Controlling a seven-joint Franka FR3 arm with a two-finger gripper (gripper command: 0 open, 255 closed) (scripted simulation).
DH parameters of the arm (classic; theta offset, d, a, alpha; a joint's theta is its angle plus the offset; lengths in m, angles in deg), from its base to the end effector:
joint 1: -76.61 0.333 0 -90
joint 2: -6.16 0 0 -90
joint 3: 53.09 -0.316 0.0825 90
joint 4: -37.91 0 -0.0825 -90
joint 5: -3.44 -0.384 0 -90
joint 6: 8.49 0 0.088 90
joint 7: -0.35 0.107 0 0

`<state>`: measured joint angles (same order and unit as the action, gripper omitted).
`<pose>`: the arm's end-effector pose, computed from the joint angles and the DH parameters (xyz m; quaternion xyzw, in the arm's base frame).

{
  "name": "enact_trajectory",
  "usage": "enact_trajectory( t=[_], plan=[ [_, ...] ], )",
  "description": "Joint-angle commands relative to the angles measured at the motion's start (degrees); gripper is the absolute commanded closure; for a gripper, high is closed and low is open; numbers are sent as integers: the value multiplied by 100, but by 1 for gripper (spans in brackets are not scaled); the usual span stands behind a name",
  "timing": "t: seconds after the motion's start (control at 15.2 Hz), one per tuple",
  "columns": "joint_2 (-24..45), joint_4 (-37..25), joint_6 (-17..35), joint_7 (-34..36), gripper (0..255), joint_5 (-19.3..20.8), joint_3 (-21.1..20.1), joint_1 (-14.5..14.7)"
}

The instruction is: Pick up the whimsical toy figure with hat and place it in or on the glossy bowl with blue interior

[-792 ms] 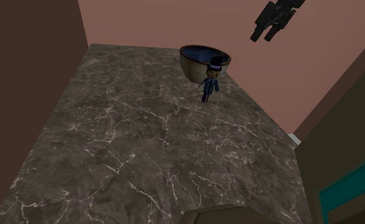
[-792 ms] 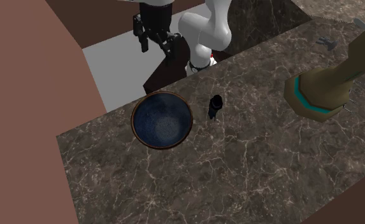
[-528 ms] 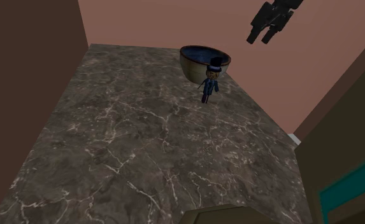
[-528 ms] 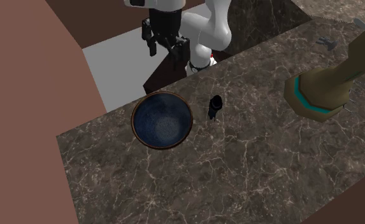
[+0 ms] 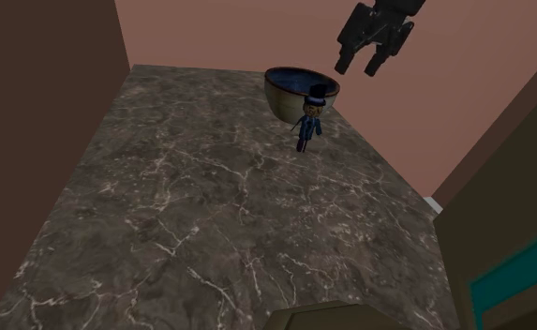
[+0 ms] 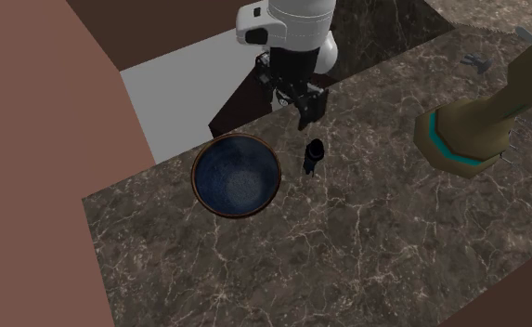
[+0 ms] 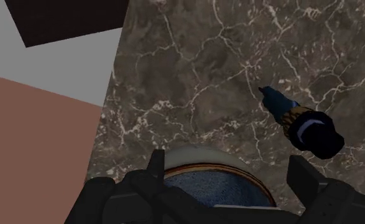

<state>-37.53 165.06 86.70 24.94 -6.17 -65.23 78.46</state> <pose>0.3076 0.1222 0.6492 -0.9889 0.1130 -0.0880 0.0399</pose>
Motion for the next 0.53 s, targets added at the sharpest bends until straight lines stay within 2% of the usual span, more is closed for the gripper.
enact_trajectory(
  t=[0.0,0.26,0.46],
  plan=[
    [140,-94,19,351,0,-167,-233,20],
    [544,-436,68,1061,0,-453,-732,33],
    [598,-334,227,1159,0,-511,-835,40]
  ],
)
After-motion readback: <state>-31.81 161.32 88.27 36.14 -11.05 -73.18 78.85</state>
